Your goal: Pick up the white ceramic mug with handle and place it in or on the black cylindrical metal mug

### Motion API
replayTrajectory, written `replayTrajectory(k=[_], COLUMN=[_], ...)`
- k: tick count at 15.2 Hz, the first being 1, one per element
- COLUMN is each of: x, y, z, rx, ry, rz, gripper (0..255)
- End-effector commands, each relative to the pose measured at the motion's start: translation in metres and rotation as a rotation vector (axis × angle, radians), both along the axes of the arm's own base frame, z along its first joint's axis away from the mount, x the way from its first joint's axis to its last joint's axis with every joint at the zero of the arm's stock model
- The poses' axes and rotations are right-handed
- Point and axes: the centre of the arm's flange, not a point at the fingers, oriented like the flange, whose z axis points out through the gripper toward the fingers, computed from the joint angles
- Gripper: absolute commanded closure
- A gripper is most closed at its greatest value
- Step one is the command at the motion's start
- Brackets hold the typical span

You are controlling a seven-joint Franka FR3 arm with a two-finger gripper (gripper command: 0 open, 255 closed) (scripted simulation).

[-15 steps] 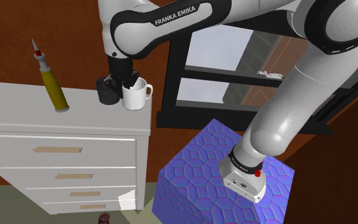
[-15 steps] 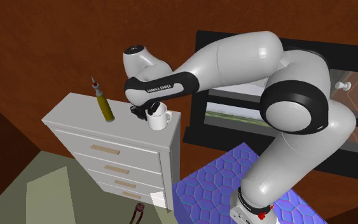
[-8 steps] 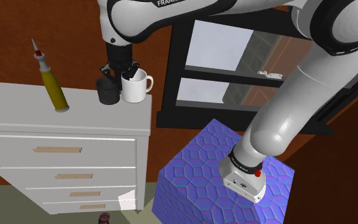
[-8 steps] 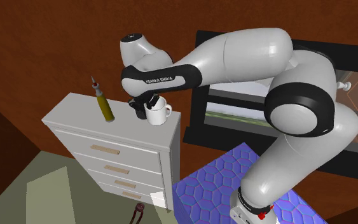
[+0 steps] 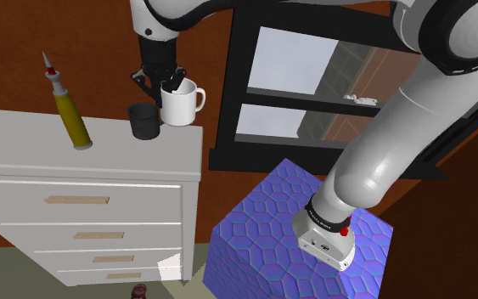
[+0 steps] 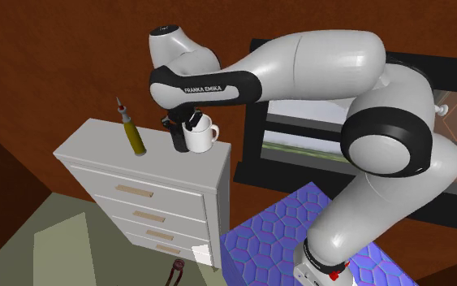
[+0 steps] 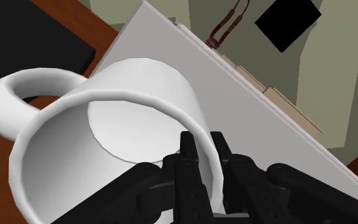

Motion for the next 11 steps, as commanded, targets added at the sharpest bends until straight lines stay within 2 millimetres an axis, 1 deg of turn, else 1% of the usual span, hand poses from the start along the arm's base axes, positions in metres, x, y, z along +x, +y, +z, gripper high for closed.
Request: replayTrajectory(k=[1, 11], x=[0.013, 0.143], y=[-0.001, -0.015], z=[0.006, 0.020], rx=[0.000, 0.000], ry=[0.000, 0.000], rz=[0.000, 0.000], gripper=[255, 255])
